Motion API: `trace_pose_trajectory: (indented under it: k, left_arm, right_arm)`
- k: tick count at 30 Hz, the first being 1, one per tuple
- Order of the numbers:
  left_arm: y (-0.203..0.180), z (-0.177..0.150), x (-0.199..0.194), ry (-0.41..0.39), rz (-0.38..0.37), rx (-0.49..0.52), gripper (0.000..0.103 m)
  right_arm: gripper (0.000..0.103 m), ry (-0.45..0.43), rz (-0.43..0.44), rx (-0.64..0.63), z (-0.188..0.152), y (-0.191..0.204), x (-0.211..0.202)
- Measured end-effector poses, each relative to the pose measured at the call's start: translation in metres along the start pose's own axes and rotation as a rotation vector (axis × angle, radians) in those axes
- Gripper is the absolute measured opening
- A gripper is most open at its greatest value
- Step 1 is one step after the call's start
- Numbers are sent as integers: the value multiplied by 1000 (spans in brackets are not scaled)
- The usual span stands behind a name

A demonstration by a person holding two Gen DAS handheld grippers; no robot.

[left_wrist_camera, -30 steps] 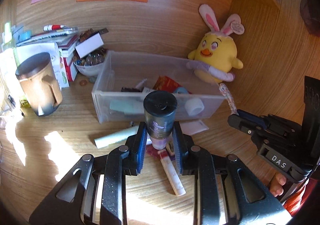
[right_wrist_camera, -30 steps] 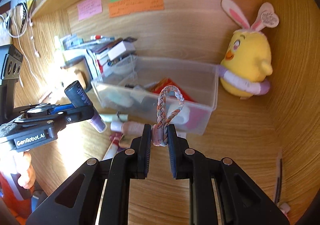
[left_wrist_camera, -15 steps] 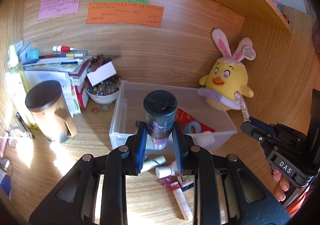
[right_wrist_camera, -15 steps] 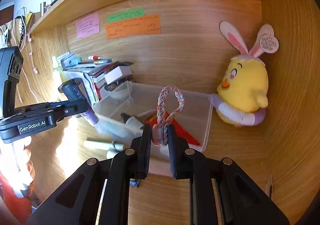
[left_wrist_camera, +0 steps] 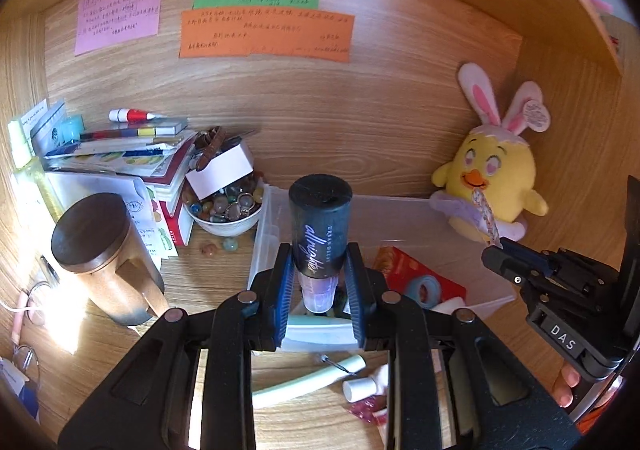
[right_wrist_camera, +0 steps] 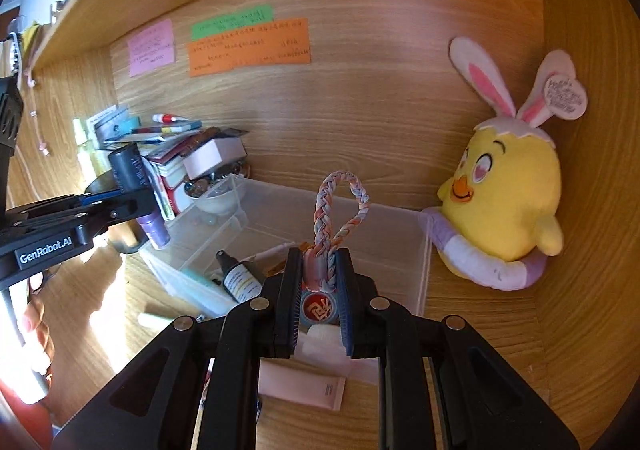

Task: Organize objects
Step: 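Carry the purple bottle and rope loop into the clear box and release both, then grasp the pale green tube with the left gripper while the right grasps the brown pad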

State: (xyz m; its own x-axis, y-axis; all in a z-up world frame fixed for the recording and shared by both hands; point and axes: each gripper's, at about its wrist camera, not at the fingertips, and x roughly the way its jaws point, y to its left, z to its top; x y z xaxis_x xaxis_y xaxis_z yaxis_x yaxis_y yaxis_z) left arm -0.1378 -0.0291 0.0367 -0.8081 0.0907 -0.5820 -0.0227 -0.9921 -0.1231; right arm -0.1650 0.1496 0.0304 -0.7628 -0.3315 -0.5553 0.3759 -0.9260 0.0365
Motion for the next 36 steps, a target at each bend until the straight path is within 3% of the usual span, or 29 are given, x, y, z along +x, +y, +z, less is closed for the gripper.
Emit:
trace_pose_trajectory:
  k: [11,21,24,26,33,36]
  left_arm:
    - [11,-8,47,75,66,-4,25]
    - [-8,-16,55,91,71,71,28]
    - [-10,-16,54,94,51,68,39]
    - [-11,-16,51,87,45,69,50]
    - [-19,-15,25,57,10,102,76]
    - [-21,-16,11,42,3,123,85]
  right_arm:
    - [15,121,-5,17,-16,-5,51]
    - [16,135,-41,-45,-20,8,59]
    - [26,134,-60,-46,-20,7,59]
    - [40,133,-52,-29,-19,4,57]
    - [51,122,-26,-13,-16,3,43]
    - [62,99,-25,-24,-15,7,32]
